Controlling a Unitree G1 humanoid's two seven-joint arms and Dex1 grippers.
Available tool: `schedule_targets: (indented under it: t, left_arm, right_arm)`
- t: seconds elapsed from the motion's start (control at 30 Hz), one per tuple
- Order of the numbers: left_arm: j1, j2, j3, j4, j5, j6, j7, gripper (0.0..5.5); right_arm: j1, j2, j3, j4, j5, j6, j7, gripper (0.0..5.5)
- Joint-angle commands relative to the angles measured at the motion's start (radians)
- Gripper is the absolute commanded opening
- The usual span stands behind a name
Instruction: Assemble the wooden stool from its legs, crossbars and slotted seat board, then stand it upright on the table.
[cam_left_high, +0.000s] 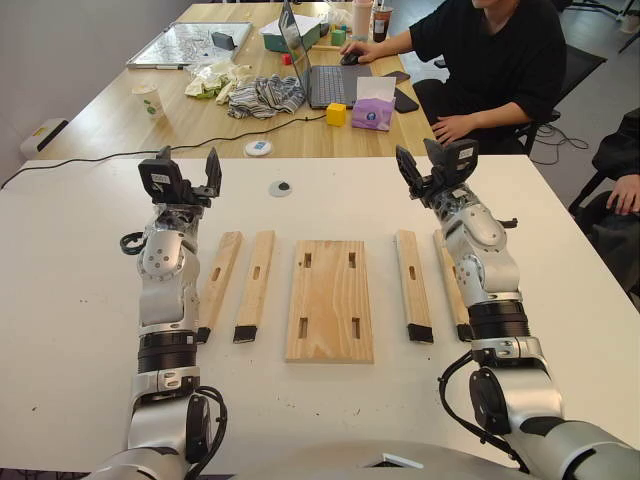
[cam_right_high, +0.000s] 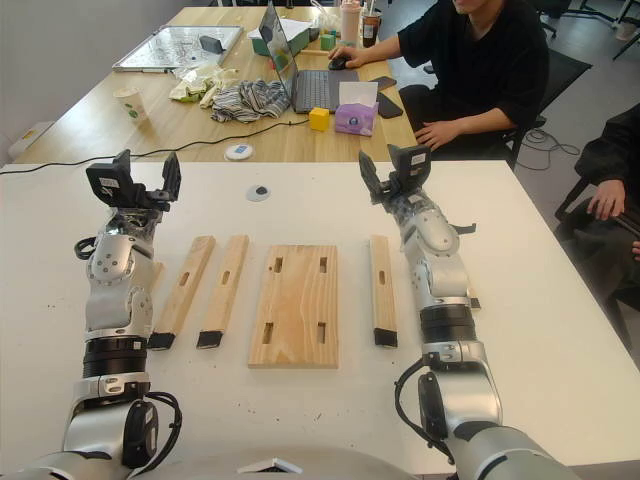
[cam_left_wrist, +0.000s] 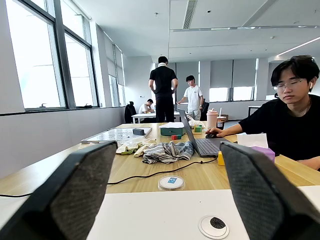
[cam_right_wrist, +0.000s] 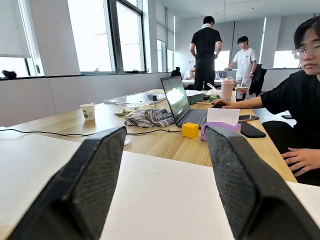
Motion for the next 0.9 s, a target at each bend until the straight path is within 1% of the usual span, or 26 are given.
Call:
schedule_targets:
  t: [0.03,0.7,0.9]
  left_arm:
    - [0.019,-0.007,-0.001,-0.016,-0.010,0.012,-0.008,3.78]
    - [0.018,-0.010,-0.015,-0.009,0.010,0.009,0.012,3.78]
    - [0.043,-0.021,-0.016,-0.034,0.005,0.012,0.020,3.78]
  right_arm:
    - [0.014,0.003,0.017,0.007,-0.024,-0.002,0.001,2.91]
    - [0.037,0.011,0.001,-0.022,-0.025,0.023,-0.022,2.91]
    - [0.026,0.002,-0.003,-0.015,-0.019,0.027,-0.015,2.91]
